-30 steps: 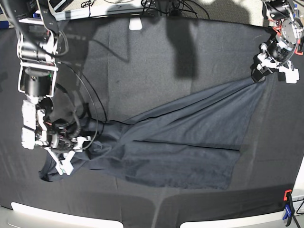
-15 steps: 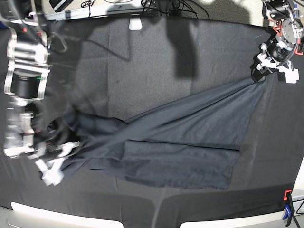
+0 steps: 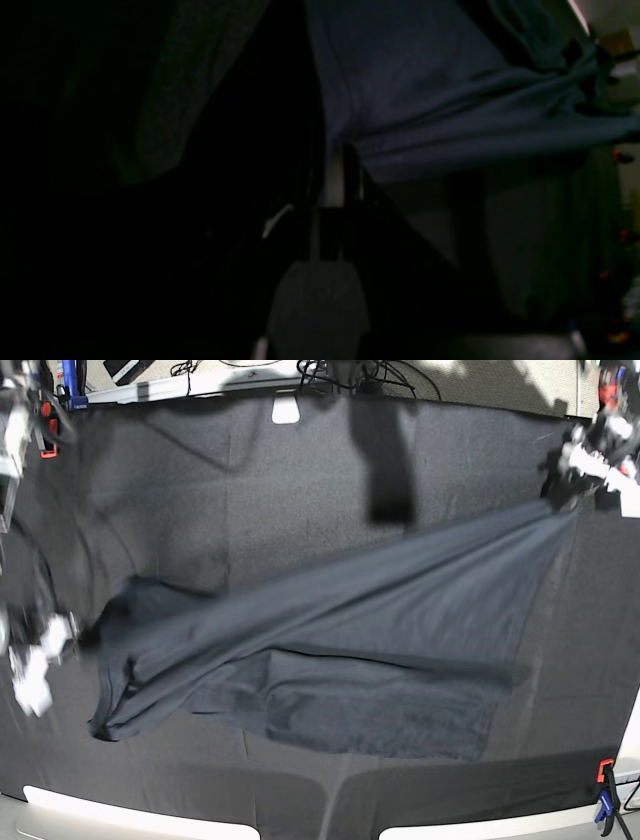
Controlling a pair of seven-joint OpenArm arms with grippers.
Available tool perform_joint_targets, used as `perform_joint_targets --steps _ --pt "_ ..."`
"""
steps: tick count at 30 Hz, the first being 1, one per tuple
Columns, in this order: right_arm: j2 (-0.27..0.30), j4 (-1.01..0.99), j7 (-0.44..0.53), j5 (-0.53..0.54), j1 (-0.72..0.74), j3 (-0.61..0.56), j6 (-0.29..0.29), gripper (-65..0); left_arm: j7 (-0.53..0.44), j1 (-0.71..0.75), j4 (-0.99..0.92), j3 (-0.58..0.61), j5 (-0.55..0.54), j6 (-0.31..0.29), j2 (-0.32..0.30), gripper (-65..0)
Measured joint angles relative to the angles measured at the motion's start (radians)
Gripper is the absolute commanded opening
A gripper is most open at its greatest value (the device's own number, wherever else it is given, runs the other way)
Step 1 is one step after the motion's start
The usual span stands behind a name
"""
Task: Layout the t-shirt on the table in an organized manner, then fold the t-shirt properly
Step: 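Drag the grasped fabric with the right gripper toward the shirt's collar edge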
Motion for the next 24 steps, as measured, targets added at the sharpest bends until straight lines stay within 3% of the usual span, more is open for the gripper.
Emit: perform_joint_targets --steps 8,15,20,24 --pt "0.09 0.039 0.005 0.046 -0.274 -0.004 0.0 -65.0 0.003 0.062 0.086 0.0 -0.006 0.002 -0.005 -65.0" --pt "0.204 0.21 0.012 0.038 -0.513 0.002 -0.002 -65.0 -0.003 0.072 0.086 0.0 -0.003 0.002 -0.005 -65.0" --pt "0.211 0.325 0.012 0.041 -0.657 -0.004 -0.001 -65.0 -0.003 0.072 0.086 0.0 -0.003 0.002 -0.005 -65.0" --pt "0.209 0.34 0.01 0.04 -0.69 -0.004 -0.001 -65.0 -0.004 0.072 0.086 0.0 -0.004 0.002 -0.005 -65.0"
